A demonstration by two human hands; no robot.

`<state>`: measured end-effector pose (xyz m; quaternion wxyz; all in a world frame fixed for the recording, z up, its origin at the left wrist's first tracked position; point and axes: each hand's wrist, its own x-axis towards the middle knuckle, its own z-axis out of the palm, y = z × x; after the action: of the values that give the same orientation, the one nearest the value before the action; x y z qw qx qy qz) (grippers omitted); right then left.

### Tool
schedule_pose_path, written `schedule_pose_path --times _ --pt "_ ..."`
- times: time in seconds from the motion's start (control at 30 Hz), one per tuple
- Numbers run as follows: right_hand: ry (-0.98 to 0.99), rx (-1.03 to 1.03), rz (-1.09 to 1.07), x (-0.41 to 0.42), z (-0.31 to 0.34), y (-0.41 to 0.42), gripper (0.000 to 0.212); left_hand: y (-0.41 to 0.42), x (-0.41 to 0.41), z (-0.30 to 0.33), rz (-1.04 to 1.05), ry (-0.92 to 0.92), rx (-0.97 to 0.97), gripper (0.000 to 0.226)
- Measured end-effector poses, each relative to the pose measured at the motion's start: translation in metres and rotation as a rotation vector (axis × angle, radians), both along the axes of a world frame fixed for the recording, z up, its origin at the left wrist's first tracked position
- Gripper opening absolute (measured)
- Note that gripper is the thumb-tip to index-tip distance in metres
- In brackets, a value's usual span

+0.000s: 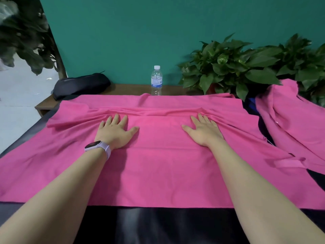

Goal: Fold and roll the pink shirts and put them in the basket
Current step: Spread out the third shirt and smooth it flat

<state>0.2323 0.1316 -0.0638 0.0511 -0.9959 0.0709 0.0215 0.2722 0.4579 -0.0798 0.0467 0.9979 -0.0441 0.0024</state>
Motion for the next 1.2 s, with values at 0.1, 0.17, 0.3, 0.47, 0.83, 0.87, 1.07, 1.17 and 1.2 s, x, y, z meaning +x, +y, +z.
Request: schedule_pose_path --times 0.1,0.17,0.3,0.47,0.83,0.87,1.07,1.17,1.2 --pt "-0.008 -0.012 0.000 0.037 -0.001 -0.007 0.084 -0.006 0.039 -0.002 -0.001 -0.015 0.008 0.087" --pt "-0.006 -0.015 -0.003 0.061 -0.002 -0.011 0.084 -0.010 0.063 -0.001 -0.006 -0.013 0.012 0.087" --pt "-0.012 -0.020 -0.013 0.107 -0.003 -0.016 0.084 -0.017 0.108 0.000 -0.017 -0.036 0.003 0.088" --pt "-0.023 -0.009 -0.009 0.149 -0.004 -0.023 0.084 -0.022 0.153 -0.001 -0.017 -0.026 0.015 0.088" --pt "-0.267 -0.027 -0.021 0.112 -0.006 -0.014 0.064 -0.018 0.112 0.003 0.007 -0.089 -0.096 0.079" --pt "-0.280 -0.049 -0.059 0.100 -0.005 -0.011 0.064 -0.015 0.097 0.004 0.019 -0.079 -0.092 0.078" --pt "-0.231 0.052 -0.073 0.001 -0.003 0.013 0.063 0.011 -0.001 0.005 0.023 -0.023 -0.111 0.080" --pt "-0.232 0.087 -0.063 -0.054 -0.007 0.020 0.064 0.020 -0.052 0.005 0.018 -0.004 -0.124 0.079" --pt "-0.232 0.104 -0.059 -0.070 -0.005 0.022 0.063 0.022 -0.068 0.006 0.015 0.001 -0.128 0.077"
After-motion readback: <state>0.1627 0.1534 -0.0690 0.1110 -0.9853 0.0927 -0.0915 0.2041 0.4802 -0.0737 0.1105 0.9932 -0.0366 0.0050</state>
